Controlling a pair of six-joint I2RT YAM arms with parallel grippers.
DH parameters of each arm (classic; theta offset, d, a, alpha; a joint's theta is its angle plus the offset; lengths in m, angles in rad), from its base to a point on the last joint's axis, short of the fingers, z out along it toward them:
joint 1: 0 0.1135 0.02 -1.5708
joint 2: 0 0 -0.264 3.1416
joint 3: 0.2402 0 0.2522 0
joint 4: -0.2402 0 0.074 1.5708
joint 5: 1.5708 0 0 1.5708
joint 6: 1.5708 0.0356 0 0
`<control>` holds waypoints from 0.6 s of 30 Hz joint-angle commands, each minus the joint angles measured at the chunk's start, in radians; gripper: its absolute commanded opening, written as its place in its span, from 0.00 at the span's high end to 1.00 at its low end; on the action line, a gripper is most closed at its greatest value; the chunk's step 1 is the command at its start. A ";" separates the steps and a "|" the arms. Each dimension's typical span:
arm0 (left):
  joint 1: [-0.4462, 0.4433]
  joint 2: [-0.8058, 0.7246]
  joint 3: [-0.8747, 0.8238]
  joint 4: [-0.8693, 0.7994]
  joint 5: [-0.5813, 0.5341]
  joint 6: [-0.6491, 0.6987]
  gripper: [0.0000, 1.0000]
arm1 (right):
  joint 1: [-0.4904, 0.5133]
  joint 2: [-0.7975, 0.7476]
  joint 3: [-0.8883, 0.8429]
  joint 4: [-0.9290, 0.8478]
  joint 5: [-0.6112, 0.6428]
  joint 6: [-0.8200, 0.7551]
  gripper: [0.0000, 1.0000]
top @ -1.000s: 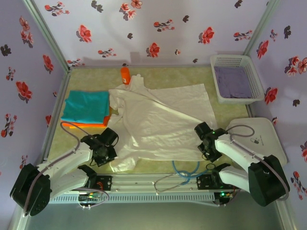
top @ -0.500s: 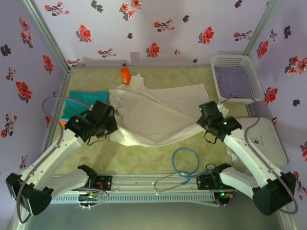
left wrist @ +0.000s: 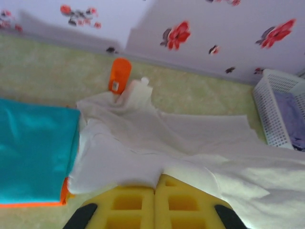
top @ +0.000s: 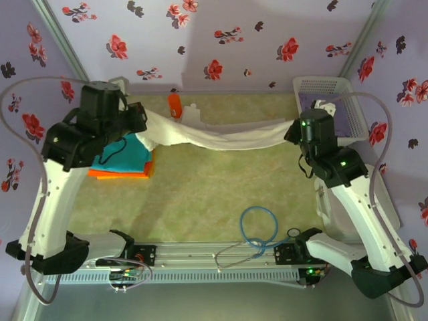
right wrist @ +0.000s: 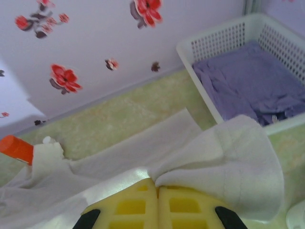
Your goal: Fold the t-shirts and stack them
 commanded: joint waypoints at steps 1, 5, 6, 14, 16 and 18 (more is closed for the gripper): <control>0.005 -0.021 0.101 -0.059 0.006 0.105 1.00 | -0.005 -0.044 0.090 0.028 0.061 -0.092 1.00; 0.004 -0.070 0.158 -0.066 0.046 0.175 1.00 | -0.005 -0.088 0.140 0.042 0.059 -0.113 1.00; 0.004 -0.085 0.166 -0.062 0.057 0.193 1.00 | -0.004 -0.104 0.147 0.051 0.051 -0.124 1.00; 0.004 -0.178 0.251 0.004 0.193 0.285 1.00 | -0.005 -0.202 0.188 0.104 -0.040 -0.222 1.00; 0.004 -0.181 0.309 -0.009 0.237 0.295 1.00 | -0.005 -0.229 0.196 0.106 -0.058 -0.230 1.00; 0.004 -0.185 0.357 -0.017 0.261 0.307 1.00 | -0.005 -0.258 0.203 0.104 -0.083 -0.234 1.00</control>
